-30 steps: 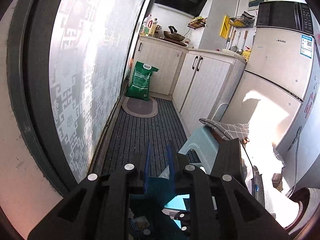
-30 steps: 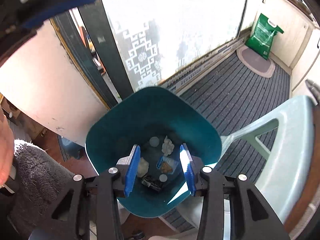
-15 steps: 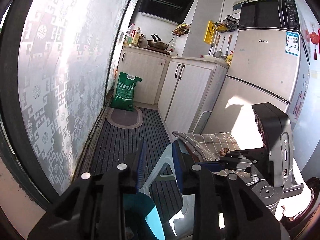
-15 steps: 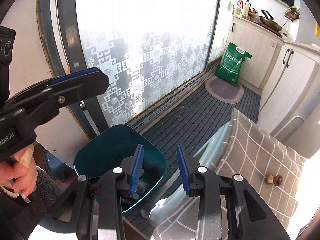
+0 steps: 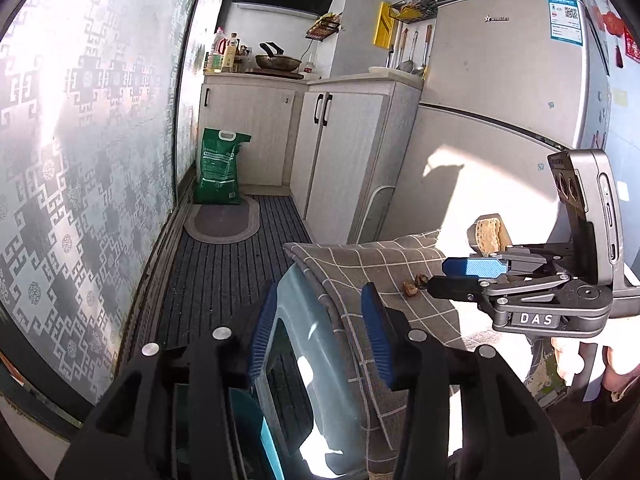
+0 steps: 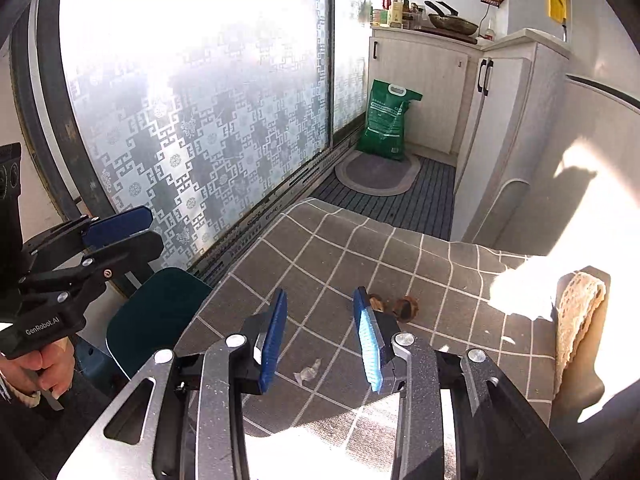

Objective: Collect trash
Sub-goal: 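Move both grippers back toward the brown nut shells on the table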

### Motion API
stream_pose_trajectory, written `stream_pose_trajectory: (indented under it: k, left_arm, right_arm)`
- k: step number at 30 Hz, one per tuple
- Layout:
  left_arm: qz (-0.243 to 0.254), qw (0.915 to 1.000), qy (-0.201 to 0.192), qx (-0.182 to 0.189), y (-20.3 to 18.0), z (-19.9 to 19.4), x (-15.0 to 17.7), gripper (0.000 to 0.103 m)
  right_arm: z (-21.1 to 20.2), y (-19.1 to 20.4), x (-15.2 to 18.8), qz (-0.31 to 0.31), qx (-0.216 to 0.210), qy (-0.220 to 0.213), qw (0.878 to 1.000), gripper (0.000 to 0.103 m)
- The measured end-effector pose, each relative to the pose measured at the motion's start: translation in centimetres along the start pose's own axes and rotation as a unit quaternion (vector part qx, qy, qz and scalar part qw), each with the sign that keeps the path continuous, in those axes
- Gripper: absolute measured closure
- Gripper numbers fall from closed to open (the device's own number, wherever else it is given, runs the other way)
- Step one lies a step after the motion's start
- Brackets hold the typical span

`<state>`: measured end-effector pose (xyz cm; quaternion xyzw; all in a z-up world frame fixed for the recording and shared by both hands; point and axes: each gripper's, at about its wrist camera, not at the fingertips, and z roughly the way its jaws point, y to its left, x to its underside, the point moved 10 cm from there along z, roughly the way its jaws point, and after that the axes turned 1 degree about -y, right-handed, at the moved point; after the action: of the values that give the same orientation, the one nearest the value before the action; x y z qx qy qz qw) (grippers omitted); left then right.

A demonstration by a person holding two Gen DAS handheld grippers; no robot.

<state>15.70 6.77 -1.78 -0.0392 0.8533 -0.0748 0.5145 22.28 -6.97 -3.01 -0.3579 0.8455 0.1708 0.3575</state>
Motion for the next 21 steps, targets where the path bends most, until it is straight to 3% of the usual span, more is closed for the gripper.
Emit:
stream_pose_trajectory:
  k: [7,16,21]
  left_arm:
    - [0.043,0.9969,0.064,0.014,-3.1,4.6,0.9,0.052]
    - [0.098,0.9823,0.152,0.047,-6.2,10.2,2.3,0.051]
    - [0.135,0.9718,0.189,0.039,-7.4,12.2,2.4,0.055]
  right_arm:
    - [0.3,-4.0,1.5,0.022,-0.002,0.019,1.0,0.068]
    - [1.4,-6.3,3.9,0.024,-0.006,0.047,0.999,0.068]
    - [1.8,-6.3,4.2,0.026,-0.019,0.055,0.998,0.068]
